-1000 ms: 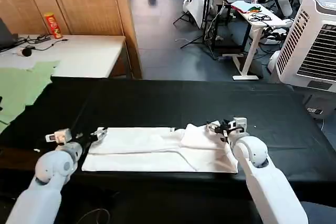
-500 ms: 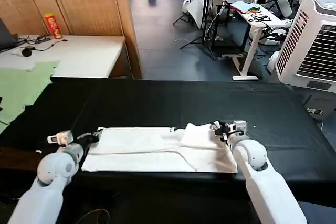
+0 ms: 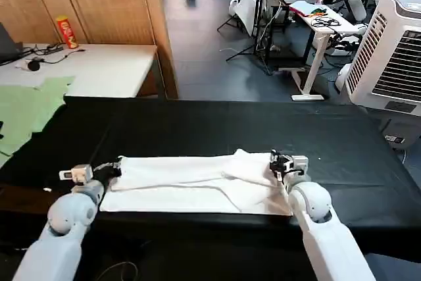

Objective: Fold and organize the clothes.

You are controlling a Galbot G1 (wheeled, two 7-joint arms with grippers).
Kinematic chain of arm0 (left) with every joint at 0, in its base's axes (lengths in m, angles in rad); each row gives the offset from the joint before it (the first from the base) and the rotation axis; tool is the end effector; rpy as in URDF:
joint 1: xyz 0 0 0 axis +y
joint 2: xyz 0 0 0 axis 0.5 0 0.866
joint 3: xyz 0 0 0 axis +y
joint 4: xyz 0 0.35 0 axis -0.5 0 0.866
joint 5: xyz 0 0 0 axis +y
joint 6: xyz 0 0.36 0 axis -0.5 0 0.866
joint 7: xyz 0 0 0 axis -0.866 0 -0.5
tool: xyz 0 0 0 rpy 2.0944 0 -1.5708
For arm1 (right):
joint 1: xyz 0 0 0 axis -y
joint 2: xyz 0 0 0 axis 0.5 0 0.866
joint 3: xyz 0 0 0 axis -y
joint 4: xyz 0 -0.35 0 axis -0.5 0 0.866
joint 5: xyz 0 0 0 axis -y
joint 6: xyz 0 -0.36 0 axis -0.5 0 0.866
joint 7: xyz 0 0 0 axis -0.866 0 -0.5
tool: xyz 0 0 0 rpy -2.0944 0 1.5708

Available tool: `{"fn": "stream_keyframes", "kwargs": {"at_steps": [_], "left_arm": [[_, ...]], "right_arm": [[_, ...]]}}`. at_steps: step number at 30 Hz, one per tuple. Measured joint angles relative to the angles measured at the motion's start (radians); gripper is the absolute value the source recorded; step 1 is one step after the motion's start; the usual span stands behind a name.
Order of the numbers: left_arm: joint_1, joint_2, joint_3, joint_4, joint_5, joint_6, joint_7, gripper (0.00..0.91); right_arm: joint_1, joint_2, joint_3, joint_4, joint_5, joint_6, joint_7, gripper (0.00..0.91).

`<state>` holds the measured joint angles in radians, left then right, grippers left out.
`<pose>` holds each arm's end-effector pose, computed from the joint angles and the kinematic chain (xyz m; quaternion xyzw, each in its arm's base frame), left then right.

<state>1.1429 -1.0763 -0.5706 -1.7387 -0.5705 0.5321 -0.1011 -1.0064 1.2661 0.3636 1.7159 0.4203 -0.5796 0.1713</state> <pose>0.3293 0.1522 -0.2800 0.0196 -0.9731 0.0187 0.2286 0.3637 -0.0353 -0.2867 0.0315 -0.9731 -0.0102 0.2279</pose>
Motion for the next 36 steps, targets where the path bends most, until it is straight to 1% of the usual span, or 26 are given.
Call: {"fn": "stream_keyframes", "kwargs": {"at_steps": [1,5,8,16,21,26,31,36], "left_arm": [[0.000,-0.001,0.000,0.001,0.004,-0.006,0.000,0.878],[0.000,0.001,-0.001,0.002,0.020,-0.027,0.002,0.878],[0.001,0.010,-0.008,0.000,0.021,-0.036,0.002,0.878],[0.025,0.043,-0.043,-0.032,-0.010,-0.035,-0.005,0.878],[0.095,0.027,-0.085,-0.111,-0.099,-0.023,-0.021,0.878],[0.183,-0.003,-0.102,-0.180,-0.084,-0.039,-0.021,0.878],[0.239,-0.033,-0.104,-0.214,-0.065,-0.059,-0.018,0.878],[0.265,-0.059,-0.101,-0.207,-0.051,-0.070,-0.015,0.878]], "right_arm": [[-0.004,-0.001,0.003,0.006,0.001,-0.003,-0.003,0.878],[-0.022,-0.013,0.016,0.027,0.007,-0.010,-0.013,0.878],[-0.042,-0.027,0.031,0.054,0.024,-0.016,-0.018,0.878],[-0.115,-0.055,0.078,0.164,0.058,-0.030,-0.014,0.878],[-0.161,-0.056,0.108,0.233,0.074,-0.031,-0.013,0.878],[-0.190,-0.056,0.117,0.282,0.078,-0.033,-0.013,0.878],[-0.206,-0.057,0.123,0.305,0.080,-0.033,-0.014,0.878],[-0.212,-0.057,0.124,0.316,0.081,-0.033,-0.016,0.878]]}}
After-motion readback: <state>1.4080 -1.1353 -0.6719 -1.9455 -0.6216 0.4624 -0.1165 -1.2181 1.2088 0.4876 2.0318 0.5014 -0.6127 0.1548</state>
